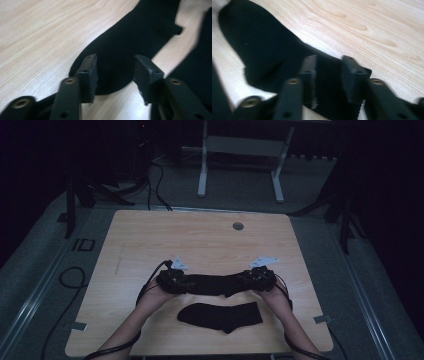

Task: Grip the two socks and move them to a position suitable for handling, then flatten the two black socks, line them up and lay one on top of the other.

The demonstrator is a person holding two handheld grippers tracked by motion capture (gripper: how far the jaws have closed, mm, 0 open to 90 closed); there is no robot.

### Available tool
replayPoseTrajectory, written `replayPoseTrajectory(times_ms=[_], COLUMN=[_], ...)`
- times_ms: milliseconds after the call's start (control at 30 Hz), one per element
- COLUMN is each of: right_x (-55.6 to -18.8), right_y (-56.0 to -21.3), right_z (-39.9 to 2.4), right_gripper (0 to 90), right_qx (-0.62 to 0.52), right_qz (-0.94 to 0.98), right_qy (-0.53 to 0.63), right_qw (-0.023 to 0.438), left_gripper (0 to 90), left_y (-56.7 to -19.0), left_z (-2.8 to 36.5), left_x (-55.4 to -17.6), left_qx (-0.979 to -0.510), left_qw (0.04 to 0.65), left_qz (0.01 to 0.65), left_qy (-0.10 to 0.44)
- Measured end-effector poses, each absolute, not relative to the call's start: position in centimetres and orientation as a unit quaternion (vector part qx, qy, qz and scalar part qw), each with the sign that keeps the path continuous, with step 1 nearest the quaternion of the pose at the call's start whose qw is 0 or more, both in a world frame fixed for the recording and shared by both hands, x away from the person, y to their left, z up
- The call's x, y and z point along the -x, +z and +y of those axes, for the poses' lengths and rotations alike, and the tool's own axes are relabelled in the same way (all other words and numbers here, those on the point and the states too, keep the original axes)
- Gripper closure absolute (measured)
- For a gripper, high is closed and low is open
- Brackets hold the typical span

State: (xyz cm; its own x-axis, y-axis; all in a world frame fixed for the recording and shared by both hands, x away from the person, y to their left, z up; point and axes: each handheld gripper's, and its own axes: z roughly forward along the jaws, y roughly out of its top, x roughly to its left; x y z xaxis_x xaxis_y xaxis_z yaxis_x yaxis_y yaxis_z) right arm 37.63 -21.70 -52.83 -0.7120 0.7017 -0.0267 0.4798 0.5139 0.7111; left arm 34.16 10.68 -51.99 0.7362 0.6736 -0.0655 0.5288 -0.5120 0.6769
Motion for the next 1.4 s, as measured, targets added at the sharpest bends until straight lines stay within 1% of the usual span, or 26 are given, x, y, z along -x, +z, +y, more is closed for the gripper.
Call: replayPoseTrajectory(times_ms=[67, 133, 200, 267, 333, 433, 633, 767, 800, 867, 967, 1000, 1033, 1067, 1133, 1167, 1200, 1233, 1267, 1333, 1367, 1400], right_x=[-37.2, -36.8, -36.2, -35.6, -35.0, -34.3, -31.6, -30.6, -29.9, -29.5, -29.2, -29.0, -29.0, -29.0, -29.0, -28.9, -28.8, -28.8, -28.9, -28.9, -28.9, -28.9], right_y=[-52.4, -52.1, -51.9, -51.7, -51.5, -51.3, -51.5, -52.0, -52.4, -52.9, -53.3, -53.7, -53.9, -53.9, -54.1, -54.5, -54.6, -54.8, -55.0, -55.2, -55.2, -55.2], right_z=[-21.9, -22.2, -22.4, -22.7, -23.0, -23.4, -24.0, -24.2, -24.5, -24.8, -25.0, -25.1, -25.2, -25.2, -25.2, -25.2, -25.2, -25.2, -25.1, -25.1, -25.1, -25.0], right_gripper=[47.3, 41.7, 39.3, 37.6, 35.4, 37.8, 39.7, 39.6, 42.4, 43.8, 44.2, 45.7, 46.2, 46.2, 46.3, 49.0, 50.0, 52.7, 53.3, 57.4, 59.0, 61.4], right_qx=[-0.339, -0.335, -0.333, -0.332, -0.333, -0.340, -0.335, -0.336, -0.344, -0.355, -0.364, -0.369, -0.374, -0.375, -0.377, -0.383, -0.383, -0.383, -0.384, -0.384, -0.384, -0.384], right_qz=[0.856, 0.858, 0.859, 0.858, 0.856, 0.859, 0.862, 0.863, 0.861, 0.858, 0.856, 0.854, 0.855, 0.856, 0.856, 0.857, 0.858, 0.860, 0.862, 0.863, 0.863, 0.863], right_qy=[0.357, 0.358, 0.355, 0.357, 0.361, 0.353, 0.351, 0.346, 0.341, 0.340, 0.341, 0.340, 0.335, 0.333, 0.330, 0.323, 0.319, 0.314, 0.309, 0.307, 0.308, 0.306], right_qw=[0.158, 0.151, 0.162, 0.161, 0.163, 0.150, 0.148, 0.146, 0.153, 0.146, 0.138, 0.134, 0.129, 0.127, 0.130, 0.122, 0.124, 0.123, 0.119, 0.118, 0.118, 0.119], left_gripper=[47.4, 47.4, 47.3, 44.5, 43.7, 39.9, 39.9, 39.9, 40.5, 41.4, 43.1, 43.2, 46.6, 47.5, 47.6, 52.3, 53.4, 58.3, 59.1, 64.9, 65.4, 70.3], left_y=[-51.5, -51.2, -51.0, -50.9, -50.9, -51.2, -52.6, -53.6, -53.9, -54.3, -54.8, -55.1, -55.2, -55.4, -55.7, -55.8, -55.9, -55.9, -55.9, -55.9, -55.9, -55.9], left_z=[10.8, 11.0, 11.2, 11.4, 11.6, 11.8, 12.4, 12.6, 12.5, 12.5, 12.3, 12.2, 12.2, 12.2, 12.1, 12.1, 12.1, 12.0, 12.0, 12.0, 12.0, 12.0], left_x=[-33.4, -32.7, -32.0, -31.4, -30.8, -30.0, -28.5, -28.1, -28.0, -27.9, -27.8, -27.9, -27.9, -28.0, -28.1, -28.1, -28.1, -28.0, -28.0, -27.9, -27.9, -27.8], left_qx=[-0.863, -0.865, -0.866, -0.867, -0.864, -0.863, -0.857, -0.854, -0.855, -0.855, -0.858, -0.860, -0.860, -0.859, -0.862, -0.864, -0.866, -0.866, -0.867, -0.869, -0.869, -0.870], left_qw=[0.358, 0.359, 0.362, 0.363, 0.370, 0.376, 0.382, 0.384, 0.381, 0.379, 0.374, 0.368, 0.367, 0.367, 0.356, 0.353, 0.349, 0.350, 0.348, 0.345, 0.344, 0.344], left_qz=[0.342, 0.334, 0.331, 0.328, 0.330, 0.326, 0.338, 0.345, 0.346, 0.348, 0.348, 0.348, 0.349, 0.352, 0.356, 0.356, 0.354, 0.354, 0.353, 0.351, 0.350, 0.348], left_qy=[0.098, 0.100, 0.098, 0.096, 0.093, 0.086, 0.078, 0.069, 0.068, 0.062, 0.057, 0.055, 0.054, 0.054, 0.050, 0.052, 0.050, 0.051, 0.054, 0.057, 0.059, 0.059])
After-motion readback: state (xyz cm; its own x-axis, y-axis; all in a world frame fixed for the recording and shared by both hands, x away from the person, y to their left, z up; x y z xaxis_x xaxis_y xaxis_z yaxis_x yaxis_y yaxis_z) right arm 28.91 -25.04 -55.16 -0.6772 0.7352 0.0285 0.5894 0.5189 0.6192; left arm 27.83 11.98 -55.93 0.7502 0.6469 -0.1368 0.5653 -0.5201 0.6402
